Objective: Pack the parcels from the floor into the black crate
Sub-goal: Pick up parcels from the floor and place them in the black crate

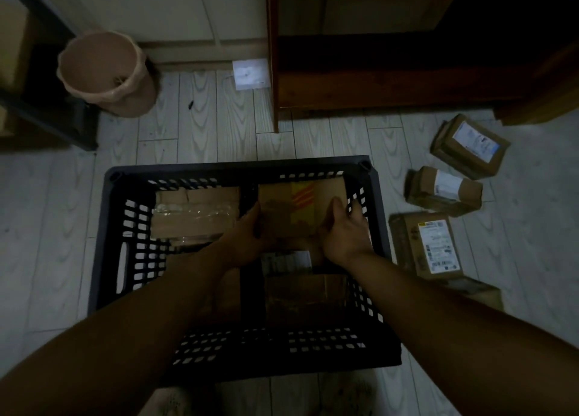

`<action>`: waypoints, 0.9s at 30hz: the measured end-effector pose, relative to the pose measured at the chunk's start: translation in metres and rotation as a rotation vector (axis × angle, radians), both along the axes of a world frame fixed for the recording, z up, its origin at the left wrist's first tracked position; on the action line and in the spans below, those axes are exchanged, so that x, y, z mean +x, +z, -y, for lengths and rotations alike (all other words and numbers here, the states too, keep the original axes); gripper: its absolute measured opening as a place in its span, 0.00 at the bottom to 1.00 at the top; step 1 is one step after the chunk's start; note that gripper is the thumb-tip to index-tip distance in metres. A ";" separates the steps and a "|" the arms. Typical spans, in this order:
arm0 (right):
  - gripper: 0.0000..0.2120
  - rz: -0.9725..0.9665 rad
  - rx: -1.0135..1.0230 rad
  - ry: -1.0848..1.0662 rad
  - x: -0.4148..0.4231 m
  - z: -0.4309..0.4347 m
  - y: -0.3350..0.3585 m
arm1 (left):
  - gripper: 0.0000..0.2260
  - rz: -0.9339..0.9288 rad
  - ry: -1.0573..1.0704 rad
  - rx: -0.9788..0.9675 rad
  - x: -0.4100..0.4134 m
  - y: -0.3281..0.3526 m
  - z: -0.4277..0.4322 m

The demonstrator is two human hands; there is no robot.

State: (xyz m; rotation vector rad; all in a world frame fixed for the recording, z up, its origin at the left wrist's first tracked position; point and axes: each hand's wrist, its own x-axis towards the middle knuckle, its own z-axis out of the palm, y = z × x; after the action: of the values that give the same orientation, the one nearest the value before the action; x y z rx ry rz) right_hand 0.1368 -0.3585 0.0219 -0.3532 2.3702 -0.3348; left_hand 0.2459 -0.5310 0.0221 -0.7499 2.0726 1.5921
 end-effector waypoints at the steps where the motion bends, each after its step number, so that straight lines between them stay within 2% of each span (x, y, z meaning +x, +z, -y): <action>1: 0.35 0.026 -0.004 -0.004 0.000 -0.002 0.011 | 0.31 -0.020 -0.007 -0.017 0.000 0.014 0.001; 5: 0.32 0.088 -0.059 0.013 0.004 -0.013 0.083 | 0.30 -0.009 0.012 -0.109 0.006 0.105 -0.002; 8: 0.30 0.094 -0.100 -0.017 0.014 -0.032 0.158 | 0.30 0.068 0.033 -0.209 0.025 0.190 -0.008; 11: 0.27 0.071 -0.171 -0.056 0.029 -0.059 0.235 | 0.31 0.054 -0.020 -0.228 0.049 0.278 -0.019; 15: 0.32 0.074 -0.134 -0.042 0.048 -0.098 0.318 | 0.33 0.097 0.066 -0.256 0.082 0.375 -0.041; 20: 0.34 0.045 -0.178 -0.072 0.062 -0.133 0.400 | 0.26 -0.031 0.069 -0.312 0.107 0.455 -0.076; 24: 0.31 -0.086 -0.180 -0.095 0.073 -0.169 0.458 | 0.32 -0.033 0.011 -0.344 0.118 0.491 -0.104; 27: 0.29 -0.175 -0.170 -0.156 0.086 -0.202 0.493 | 0.33 -0.086 0.004 -0.360 0.121 0.516 -0.127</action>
State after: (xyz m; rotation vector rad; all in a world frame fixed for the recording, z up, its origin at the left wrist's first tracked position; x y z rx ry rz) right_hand 0.2229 -0.1563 0.5152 -0.2870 2.5550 -0.6023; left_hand 0.3667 -0.4035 0.5382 -0.8150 2.4577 1.2861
